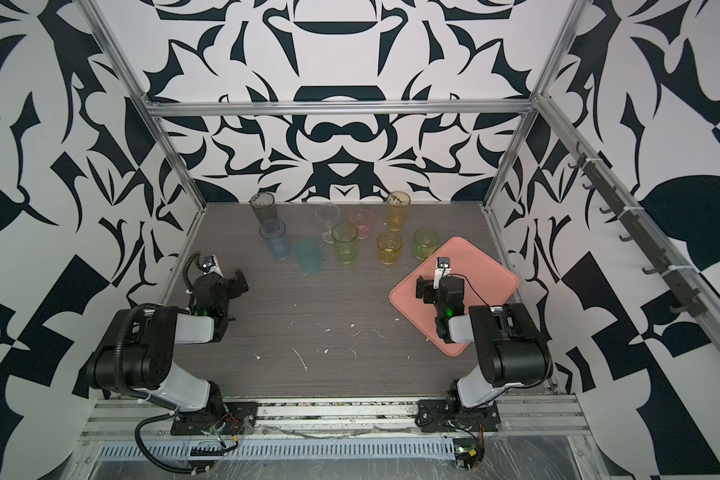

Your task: Place the glasses into the tray

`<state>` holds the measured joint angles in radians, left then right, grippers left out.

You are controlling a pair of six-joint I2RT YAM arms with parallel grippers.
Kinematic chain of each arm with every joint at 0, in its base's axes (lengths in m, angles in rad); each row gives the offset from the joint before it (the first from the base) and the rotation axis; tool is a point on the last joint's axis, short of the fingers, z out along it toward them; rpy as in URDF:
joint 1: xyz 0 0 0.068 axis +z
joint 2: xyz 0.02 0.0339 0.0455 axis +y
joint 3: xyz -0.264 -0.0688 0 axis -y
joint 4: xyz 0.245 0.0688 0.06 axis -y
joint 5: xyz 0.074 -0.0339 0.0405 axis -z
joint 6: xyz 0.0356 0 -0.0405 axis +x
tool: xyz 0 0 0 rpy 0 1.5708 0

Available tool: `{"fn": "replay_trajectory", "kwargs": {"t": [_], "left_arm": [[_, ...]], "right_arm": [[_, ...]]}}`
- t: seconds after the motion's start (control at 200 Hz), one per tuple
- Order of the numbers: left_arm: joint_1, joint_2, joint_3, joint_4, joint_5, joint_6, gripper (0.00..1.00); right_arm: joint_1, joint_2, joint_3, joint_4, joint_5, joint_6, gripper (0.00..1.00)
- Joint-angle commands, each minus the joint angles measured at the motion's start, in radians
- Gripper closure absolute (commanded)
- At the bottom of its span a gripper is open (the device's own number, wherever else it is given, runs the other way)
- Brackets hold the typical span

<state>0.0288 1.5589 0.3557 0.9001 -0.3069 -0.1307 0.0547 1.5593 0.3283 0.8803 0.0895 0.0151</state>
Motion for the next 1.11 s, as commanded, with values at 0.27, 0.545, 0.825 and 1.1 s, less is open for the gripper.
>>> {"fn": "replay_trajectory", "kwargs": {"t": [0.27, 0.545, 0.825, 1.1], "left_arm": [[0.005, -0.011, 0.003, 0.034, -0.008, -0.006, 0.01], [0.003, -0.267, 0.007, -0.207, -0.1, -0.063, 0.0], [-0.009, -0.548, 0.171, -0.703, -0.065, -0.261, 0.01], [-0.012, -0.653, 0.319, -1.064, 0.109, -0.39, 0.01]], "right_arm": [[0.005, -0.019, 0.019, 0.031, 0.041, 0.008, 0.0], [0.005, -0.23, 0.035, -0.197, 0.137, 0.058, 0.0], [0.003, -0.422, 0.282, -0.797, 0.179, 0.316, 0.0], [-0.002, -0.489, 0.477, -1.149, -0.002, 0.363, 0.06]]}}
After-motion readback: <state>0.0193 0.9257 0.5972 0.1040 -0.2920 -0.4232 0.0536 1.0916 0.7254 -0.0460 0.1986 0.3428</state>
